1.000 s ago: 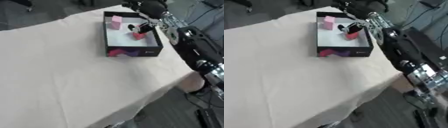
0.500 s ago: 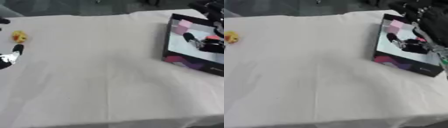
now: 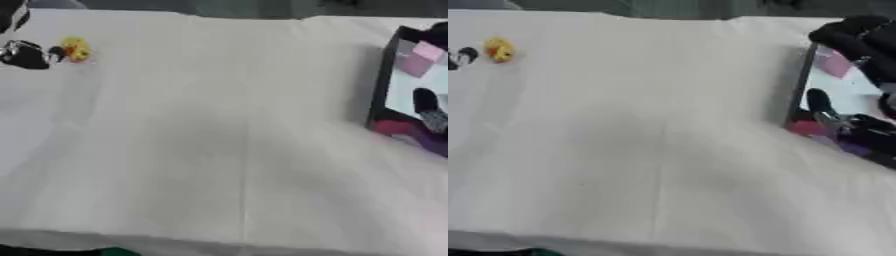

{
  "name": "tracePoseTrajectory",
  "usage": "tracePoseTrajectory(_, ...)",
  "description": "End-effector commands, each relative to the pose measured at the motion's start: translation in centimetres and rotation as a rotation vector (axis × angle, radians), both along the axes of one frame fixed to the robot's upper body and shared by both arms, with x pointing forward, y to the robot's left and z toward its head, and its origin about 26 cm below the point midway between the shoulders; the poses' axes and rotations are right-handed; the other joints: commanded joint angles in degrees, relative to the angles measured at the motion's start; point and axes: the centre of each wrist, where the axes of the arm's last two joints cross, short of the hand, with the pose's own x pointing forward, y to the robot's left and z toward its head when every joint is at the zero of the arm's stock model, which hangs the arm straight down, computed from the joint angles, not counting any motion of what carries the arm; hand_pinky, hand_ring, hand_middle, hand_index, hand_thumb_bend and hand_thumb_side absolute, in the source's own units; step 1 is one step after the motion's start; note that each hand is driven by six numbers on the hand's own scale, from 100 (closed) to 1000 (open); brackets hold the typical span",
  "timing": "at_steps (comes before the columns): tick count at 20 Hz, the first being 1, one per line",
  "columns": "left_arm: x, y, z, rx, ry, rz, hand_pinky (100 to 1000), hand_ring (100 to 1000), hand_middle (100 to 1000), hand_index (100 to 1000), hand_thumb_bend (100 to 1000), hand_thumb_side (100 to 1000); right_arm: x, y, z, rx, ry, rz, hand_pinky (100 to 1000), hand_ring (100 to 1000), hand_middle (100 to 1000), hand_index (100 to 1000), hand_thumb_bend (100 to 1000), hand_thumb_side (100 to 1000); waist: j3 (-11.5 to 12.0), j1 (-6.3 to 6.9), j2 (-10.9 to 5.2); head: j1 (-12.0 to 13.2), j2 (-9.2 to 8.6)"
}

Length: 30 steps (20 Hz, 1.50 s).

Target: Pick up the objects with one hand, pass them to the other hand, and then place them into the box on the other side of the table.

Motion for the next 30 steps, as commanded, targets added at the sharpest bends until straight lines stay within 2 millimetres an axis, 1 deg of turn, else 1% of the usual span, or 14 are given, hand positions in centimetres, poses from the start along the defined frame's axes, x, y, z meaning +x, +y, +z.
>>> tracePoseTrajectory(1,0.2,2.9,1.5,-0.029,-0.096,0.117,758,658,698,835,426,244,-0.3,0.1,0.5,0.011,-0.023,0.018,840,825,782,995,100,100,-0.59,0.05,0.21,0.78,-2.33)
tracePoseTrajectory(3,0.2,3.9,1.6,-0.072,-0.142,0.161,752,647,682,829,382,255,-0.4,0.1,0.2,0.025,-0.017,0.018,832,824,775,993,100,100,-1.30,0.05,1.47,0.70,-3.64)
tracePoseTrajectory(6,0.1,4.7,1.7,-0.118,-0.194,0.201,745,632,653,818,332,233,-0.5,0.1,-0.3,0.045,-0.006,0.013,824,822,766,992,100,100,-2.19,0.08,2.94,0.13,-5.29)
tracePoseTrajectory(10,-0.1,5.7,1.4,-0.148,-0.222,0.262,740,627,637,802,296,196,-0.5,0.1,-0.8,0.060,0.007,0.007,817,820,760,991,100,100,-3.45,0.09,4.34,-1.35,-7.07)
tracePoseTrajectory(12,-0.1,6.3,1.1,-0.156,-0.219,0.292,740,627,637,800,301,208,-0.6,0.1,-0.9,0.065,0.009,0.005,816,819,758,991,100,100,-4.07,0.15,4.82,-1.72,-7.72)
tracePoseTrajectory(13,-0.1,6.5,1.0,-0.166,-0.210,0.300,743,631,641,800,314,259,-0.6,0.1,-1.0,0.068,0.010,0.005,814,819,755,991,100,100,-4.40,0.21,5.06,-1.79,-8.02)
tracePoseTrajectory(16,-0.1,6.7,0.8,-0.195,-0.190,0.302,746,634,648,807,344,300,-0.6,0.3,-1.1,0.077,0.014,0.011,809,817,750,991,100,100,-5.14,0.32,5.68,-1.88,-8.78)
tracePoseTrajectory(18,-0.1,6.9,0.7,-0.201,-0.190,0.302,747,637,653,814,369,321,-0.6,0.5,-1.2,0.081,0.019,0.018,807,817,747,990,100,100,-5.61,0.40,6.18,-1.77,-9.55)
tracePoseTrajectory(21,-0.3,7.2,0.6,-0.196,-0.197,0.313,748,637,652,815,387,315,-0.6,0.6,-1.4,0.085,0.025,0.026,803,816,743,990,100,106,-6.31,0.55,7.08,-1.60,-10.67)
tracePoseTrajectory(23,-0.3,7.4,0.6,-0.190,-0.200,0.320,747,638,651,816,396,324,-0.6,0.7,-1.6,0.093,0.031,0.026,798,815,737,989,100,157,-6.64,0.59,7.74,-1.53,-11.32)
tracePoseTrajectory(25,-0.4,7.5,0.7,-0.178,-0.210,0.327,747,637,648,815,409,320,-0.6,0.7,-1.9,0.110,0.039,0.020,793,814,732,989,100,189,-6.83,0.60,8.35,-1.47,-11.89)
tracePoseTrajectory(26,-0.4,7.5,0.7,-0.172,-0.216,0.332,745,633,641,813,409,290,-0.7,0.8,-2.0,0.123,0.045,0.016,788,813,726,988,100,238,-6.88,0.60,8.70,-1.43,-12.16)
tracePoseTrajectory(29,-0.5,7.7,0.8,-0.151,-0.233,0.356,743,629,634,809,404,229,-0.8,0.9,-2.5,0.137,0.059,0.008,786,813,724,988,100,274,-7.12,0.58,9.43,-1.02,-12.58)
tracePoseTrajectory(30,-0.5,7.7,0.9,-0.144,-0.239,0.364,741,628,632,808,388,208,-0.8,0.9,-2.6,0.137,0.063,0.008,785,813,723,988,100,281,-7.17,0.55,9.58,-0.76,-12.76)
